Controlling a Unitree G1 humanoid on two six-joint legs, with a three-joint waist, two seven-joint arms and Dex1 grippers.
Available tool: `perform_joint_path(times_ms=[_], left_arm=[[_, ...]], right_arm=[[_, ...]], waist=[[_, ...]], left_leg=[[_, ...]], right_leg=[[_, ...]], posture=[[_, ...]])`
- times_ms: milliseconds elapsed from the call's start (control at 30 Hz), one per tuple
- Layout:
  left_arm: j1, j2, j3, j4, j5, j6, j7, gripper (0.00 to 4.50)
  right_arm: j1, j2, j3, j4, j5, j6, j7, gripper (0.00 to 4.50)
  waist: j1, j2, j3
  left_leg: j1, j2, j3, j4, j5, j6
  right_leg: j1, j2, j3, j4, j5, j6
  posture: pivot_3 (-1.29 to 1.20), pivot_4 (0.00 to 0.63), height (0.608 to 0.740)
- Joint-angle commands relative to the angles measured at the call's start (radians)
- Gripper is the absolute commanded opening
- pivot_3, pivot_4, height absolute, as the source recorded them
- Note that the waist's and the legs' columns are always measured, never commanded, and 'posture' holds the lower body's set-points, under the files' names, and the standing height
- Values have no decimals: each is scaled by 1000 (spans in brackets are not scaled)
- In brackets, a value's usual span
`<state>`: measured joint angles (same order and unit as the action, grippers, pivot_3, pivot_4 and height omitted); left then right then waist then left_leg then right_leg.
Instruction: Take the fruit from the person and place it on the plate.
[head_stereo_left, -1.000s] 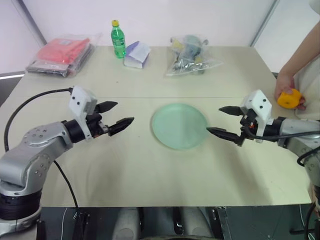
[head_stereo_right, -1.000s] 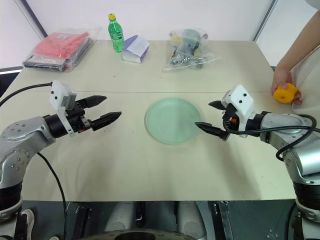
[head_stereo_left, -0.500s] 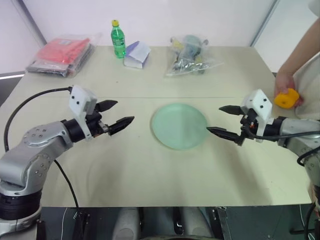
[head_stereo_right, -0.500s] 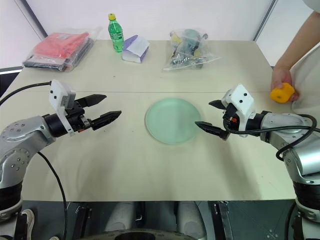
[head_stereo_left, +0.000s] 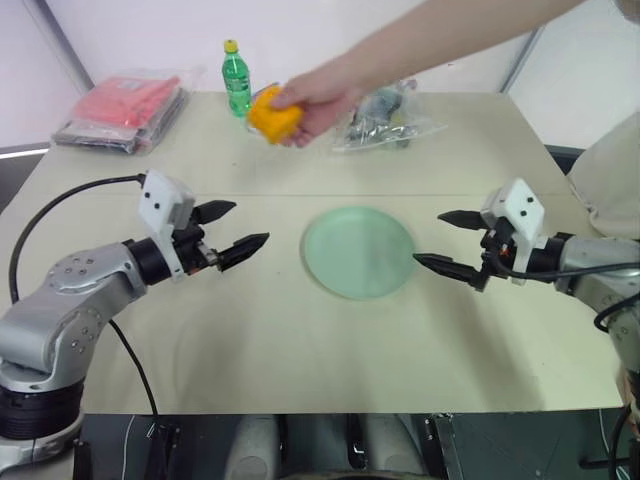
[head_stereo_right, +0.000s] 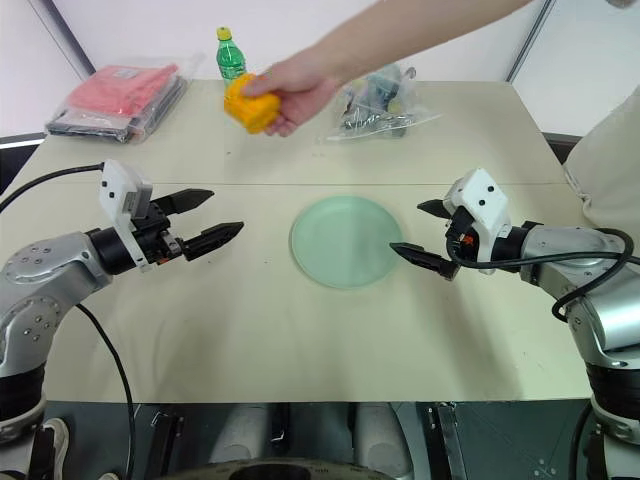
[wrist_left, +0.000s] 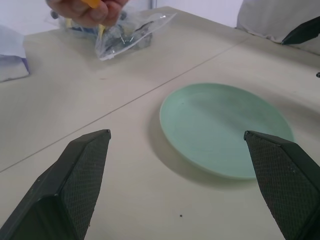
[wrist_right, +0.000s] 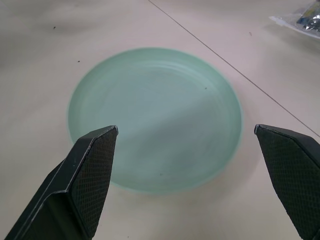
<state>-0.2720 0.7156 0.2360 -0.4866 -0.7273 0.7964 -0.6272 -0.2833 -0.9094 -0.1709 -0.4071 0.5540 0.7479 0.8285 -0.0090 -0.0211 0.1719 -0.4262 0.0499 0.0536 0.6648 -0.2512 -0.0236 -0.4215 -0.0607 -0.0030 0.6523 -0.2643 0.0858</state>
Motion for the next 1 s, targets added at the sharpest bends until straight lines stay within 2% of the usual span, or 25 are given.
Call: perform_joint_path(times_ms=[33,133,200,433,700,1000], left_arm=[[-16,3,2,-32,6,-27,4,4481],[-25,2,-22,-32,67,-78,18,4481],[-34,-5,-64,-20,176,-173,45,4481],[-49,-128,-163,48,469,-505,170,4481],[-123,-231,-197,171,594,-679,227,4481],[-230,-280,-211,323,673,-809,253,4481]], right_arm=[[-19,4,-19,-22,6,-11,-8,4500],[-38,19,-11,-24,15,-9,-16,4500],[-64,45,-10,-29,33,2,-31,4500],[-165,134,-13,-38,97,35,-83,4500],[-169,132,14,-50,89,48,-93,4500],[-167,124,17,-65,93,58,-103,4500]], waist=[[0,0,0],[0,0,0],[0,0,0],[3,0,0],[17,0,0],[21,0,0]], left_leg=[[0,0,0,0,0,0],[0,0,0,0,0,0],[0,0,0,0,0,0],[0,0,1,0,0,0],[0,0,1,0,0,0],[0,0,1,1,0,0]], right_leg=[[0,0,0,0,0,0],[0,0,0,0,0,0],[0,0,0,0,0,0],[0,0,0,0,0,0],[0,0,0,0,0,0],[0,0,0,0,0,0]], posture=[[0,150,731],[0,150,731],[0,150,731],[0,150,731],[0,150,731],[0,150,731]])
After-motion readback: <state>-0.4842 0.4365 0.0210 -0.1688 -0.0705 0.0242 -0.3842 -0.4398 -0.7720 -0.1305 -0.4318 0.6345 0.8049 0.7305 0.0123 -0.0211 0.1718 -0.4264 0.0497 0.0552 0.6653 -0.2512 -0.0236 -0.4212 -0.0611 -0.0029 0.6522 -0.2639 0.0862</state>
